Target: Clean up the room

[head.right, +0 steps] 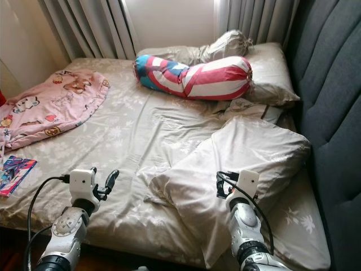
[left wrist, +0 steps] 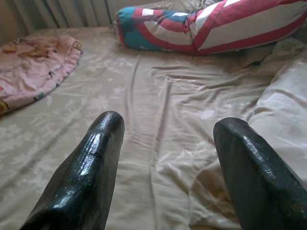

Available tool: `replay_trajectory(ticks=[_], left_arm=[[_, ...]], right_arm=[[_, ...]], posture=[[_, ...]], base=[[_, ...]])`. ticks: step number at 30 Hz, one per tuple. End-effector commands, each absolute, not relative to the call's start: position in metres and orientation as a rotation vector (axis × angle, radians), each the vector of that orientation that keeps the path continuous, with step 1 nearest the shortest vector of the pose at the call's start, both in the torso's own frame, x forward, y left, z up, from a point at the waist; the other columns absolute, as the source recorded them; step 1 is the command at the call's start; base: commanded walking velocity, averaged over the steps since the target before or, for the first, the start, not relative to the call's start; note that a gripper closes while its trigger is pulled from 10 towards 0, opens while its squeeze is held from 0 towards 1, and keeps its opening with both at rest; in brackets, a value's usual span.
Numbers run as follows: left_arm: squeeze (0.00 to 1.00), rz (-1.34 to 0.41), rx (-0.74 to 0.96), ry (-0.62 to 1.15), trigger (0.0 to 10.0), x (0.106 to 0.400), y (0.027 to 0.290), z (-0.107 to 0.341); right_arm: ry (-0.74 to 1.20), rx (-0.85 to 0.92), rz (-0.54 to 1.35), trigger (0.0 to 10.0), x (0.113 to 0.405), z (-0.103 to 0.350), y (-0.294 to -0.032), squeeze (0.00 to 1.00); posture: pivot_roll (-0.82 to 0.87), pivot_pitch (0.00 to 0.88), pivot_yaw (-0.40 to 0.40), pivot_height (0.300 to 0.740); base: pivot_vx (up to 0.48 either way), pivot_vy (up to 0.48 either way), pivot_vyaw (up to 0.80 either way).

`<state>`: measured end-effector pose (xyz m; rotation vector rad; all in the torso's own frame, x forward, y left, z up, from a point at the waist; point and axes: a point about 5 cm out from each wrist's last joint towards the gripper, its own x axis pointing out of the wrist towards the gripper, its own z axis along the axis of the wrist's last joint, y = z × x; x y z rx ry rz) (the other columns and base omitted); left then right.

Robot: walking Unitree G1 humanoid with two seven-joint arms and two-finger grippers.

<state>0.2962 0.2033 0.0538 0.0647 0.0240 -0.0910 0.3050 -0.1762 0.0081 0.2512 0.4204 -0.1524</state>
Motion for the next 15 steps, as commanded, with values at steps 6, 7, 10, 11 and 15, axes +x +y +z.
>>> replay_trajectory(ticks=[6, 7, 10, 11, 15], left_arm=[[0.00, -0.095, 0.094, 0.023, 10.0, 0.292, 0.214, 0.058], [0.00, -0.102, 0.102, 0.017, 10.0, 0.291, 0.216, 0.060], [0.00, -0.110, 0.115, 0.005, 10.0, 0.288, 0.220, 0.065], [0.00, -0.111, 0.119, 0.001, 10.0, 0.288, 0.221, 0.066], [0.00, -0.131, 0.134, -0.017, 10.0, 0.287, 0.223, 0.074]], right_arm=[[0.553, 0.316, -0.238, 10.0, 0.293, -0.009, -0.176, 1.00], [0.563, 0.317, -0.251, 10.0, 0.292, -0.010, -0.176, 1.00], [0.553, 0.326, -0.281, 10.0, 0.291, -0.010, -0.179, 1.00], [0.557, 0.323, -0.292, 10.0, 0.290, -0.011, -0.180, 1.00], [0.568, 0.335, -0.331, 10.0, 0.289, -0.012, -0.184, 1.00]], posture=[[0.09, 0.000, 0.088, 0.726], [0.11, 0.000, 0.091, 0.726], [0.13, 0.000, 0.101, 0.726], [0.14, 0.000, 0.107, 0.726], [0.17, 0.021, 0.129, 0.726]], base=[[0.000, 0.000, 0.00], [0.000, 0.000, 0.00], [0.000, 0.000, 0.00], [0.000, 0.000, 0.00], [0.000, 0.000, 0.00]])
